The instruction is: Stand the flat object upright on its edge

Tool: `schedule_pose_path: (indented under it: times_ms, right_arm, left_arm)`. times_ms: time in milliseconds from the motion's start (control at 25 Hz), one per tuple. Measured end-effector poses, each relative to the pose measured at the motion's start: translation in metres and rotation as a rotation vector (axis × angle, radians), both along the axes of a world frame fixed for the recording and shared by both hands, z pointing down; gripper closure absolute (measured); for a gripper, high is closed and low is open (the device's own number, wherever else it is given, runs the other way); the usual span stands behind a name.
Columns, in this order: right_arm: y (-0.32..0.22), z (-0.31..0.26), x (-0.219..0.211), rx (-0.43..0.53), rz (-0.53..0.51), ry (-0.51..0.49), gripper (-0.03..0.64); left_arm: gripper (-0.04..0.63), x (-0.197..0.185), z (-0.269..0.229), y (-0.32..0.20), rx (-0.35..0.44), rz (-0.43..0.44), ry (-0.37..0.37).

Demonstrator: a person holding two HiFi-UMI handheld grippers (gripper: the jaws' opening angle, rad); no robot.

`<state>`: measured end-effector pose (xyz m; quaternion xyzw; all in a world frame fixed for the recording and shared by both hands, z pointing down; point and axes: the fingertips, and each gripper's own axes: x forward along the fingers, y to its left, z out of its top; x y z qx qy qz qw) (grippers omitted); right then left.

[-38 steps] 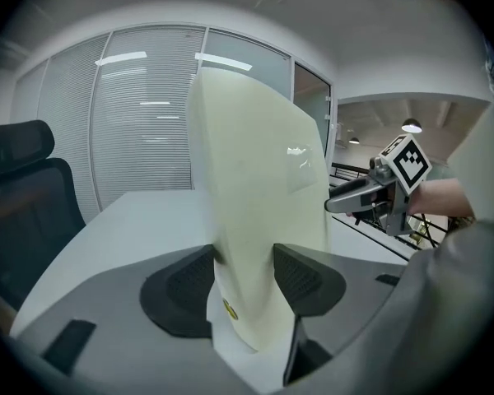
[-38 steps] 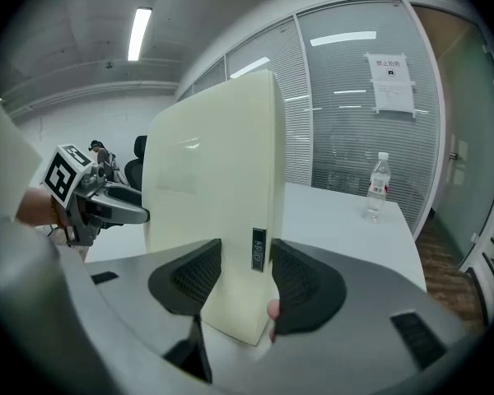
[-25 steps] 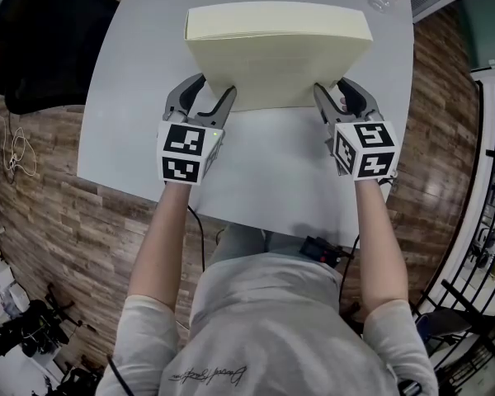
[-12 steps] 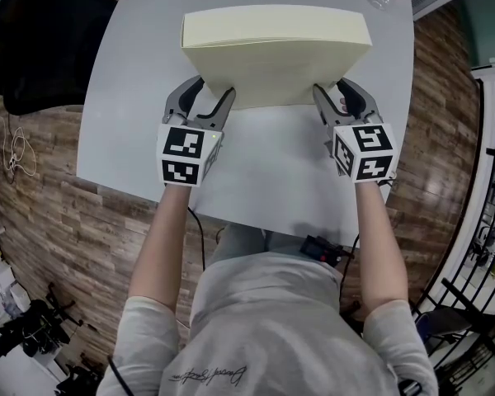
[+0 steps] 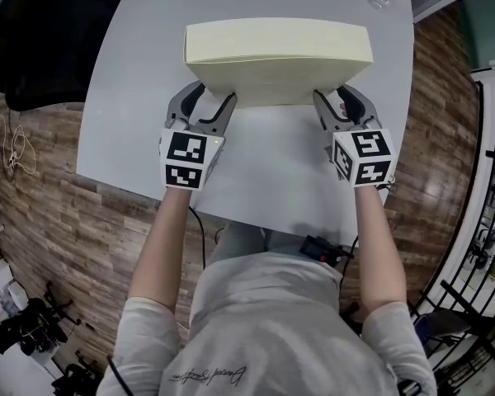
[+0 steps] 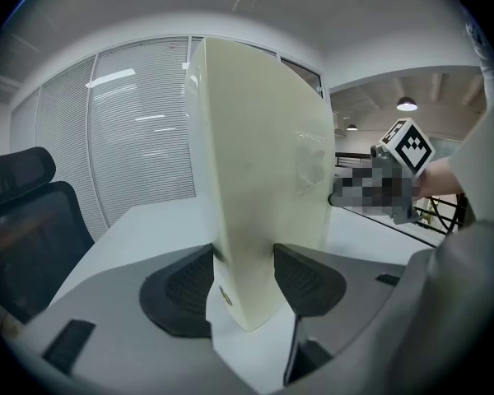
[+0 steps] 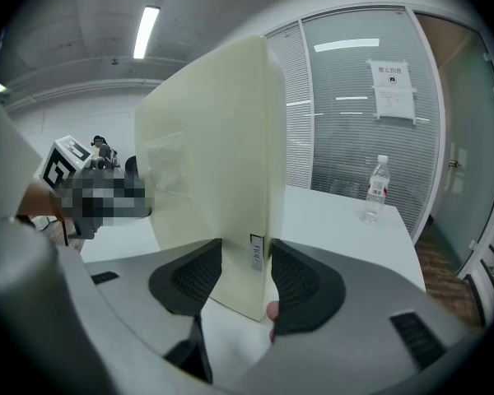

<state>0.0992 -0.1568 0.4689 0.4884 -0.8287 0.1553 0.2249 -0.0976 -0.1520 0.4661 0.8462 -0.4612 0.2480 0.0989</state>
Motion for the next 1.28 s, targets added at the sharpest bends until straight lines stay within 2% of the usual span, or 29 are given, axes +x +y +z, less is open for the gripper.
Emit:
schedule_pose_path:
  times_ms: [880,1280]
  right_arm:
    - [0.0006,0.0037,-0.0005,-0.010,-0.016,0.012,0.407]
    - [0.0010,0.0036,0.0004,-0.015,-0.020,-0.005,0.382]
  left_arm:
    - [0.350,-0.0013,0.0045,0.0045,0.003,-0.006,-0.018]
    - [0.333,0.0019,0.0031,0.0033,-0.018,-0.029,0.022]
